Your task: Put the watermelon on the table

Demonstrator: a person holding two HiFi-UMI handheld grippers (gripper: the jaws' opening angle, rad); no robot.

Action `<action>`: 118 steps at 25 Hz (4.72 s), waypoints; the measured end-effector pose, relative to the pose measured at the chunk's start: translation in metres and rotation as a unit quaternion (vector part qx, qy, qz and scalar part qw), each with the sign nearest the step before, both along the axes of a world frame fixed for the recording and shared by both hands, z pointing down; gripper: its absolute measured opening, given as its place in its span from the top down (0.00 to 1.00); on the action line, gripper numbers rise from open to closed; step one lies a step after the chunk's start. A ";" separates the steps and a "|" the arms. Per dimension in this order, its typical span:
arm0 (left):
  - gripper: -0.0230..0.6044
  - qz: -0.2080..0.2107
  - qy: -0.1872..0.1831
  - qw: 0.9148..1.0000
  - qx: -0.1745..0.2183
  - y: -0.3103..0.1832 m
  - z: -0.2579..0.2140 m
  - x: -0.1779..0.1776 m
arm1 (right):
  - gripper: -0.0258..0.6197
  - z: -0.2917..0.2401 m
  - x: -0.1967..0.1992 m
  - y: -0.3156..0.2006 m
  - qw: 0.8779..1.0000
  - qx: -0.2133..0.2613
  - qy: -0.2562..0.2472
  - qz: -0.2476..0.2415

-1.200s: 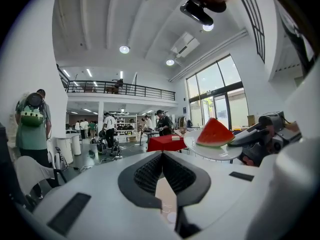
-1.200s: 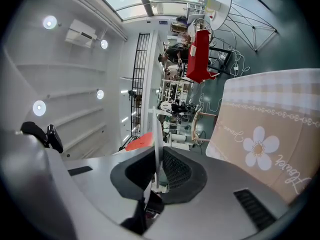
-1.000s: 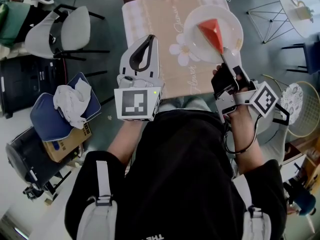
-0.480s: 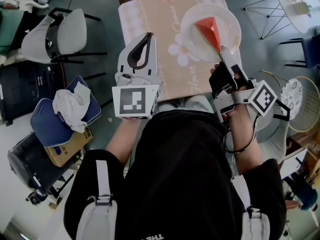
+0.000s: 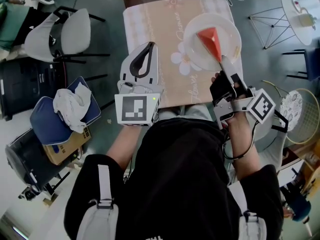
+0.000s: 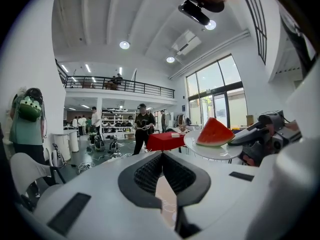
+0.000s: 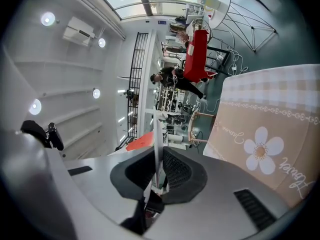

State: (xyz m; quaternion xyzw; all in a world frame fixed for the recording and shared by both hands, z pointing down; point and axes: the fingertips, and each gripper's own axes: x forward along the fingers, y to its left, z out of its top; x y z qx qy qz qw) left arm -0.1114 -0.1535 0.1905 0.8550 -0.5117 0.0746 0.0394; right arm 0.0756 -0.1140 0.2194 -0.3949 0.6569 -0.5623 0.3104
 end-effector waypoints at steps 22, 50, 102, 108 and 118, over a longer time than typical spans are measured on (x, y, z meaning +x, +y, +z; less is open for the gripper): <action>0.94 -0.026 0.003 0.999 -0.040 -0.036 0.057 0.000 | 0.90 0.060 -0.008 -0.044 0.999 -0.033 -0.018 -0.036; 0.94 -0.022 -0.031 0.996 -0.077 -0.047 0.138 -0.001 | 0.90 0.141 -0.011 -0.060 0.996 -0.047 -0.017 -0.067; 0.94 -0.064 -0.028 0.988 -0.139 -0.079 0.248 0.015 | 0.90 0.271 -0.019 -0.085 0.987 -0.083 -0.035 -0.134; 0.94 -0.067 -0.032 0.987 -0.140 -0.085 0.257 0.012 | 0.90 0.286 -0.023 -0.088 0.986 -0.091 -0.032 -0.138; 0.94 -0.070 -0.033 0.987 -0.137 -0.093 0.270 0.008 | 0.90 0.308 -0.024 -0.087 0.984 -0.103 -0.023 -0.147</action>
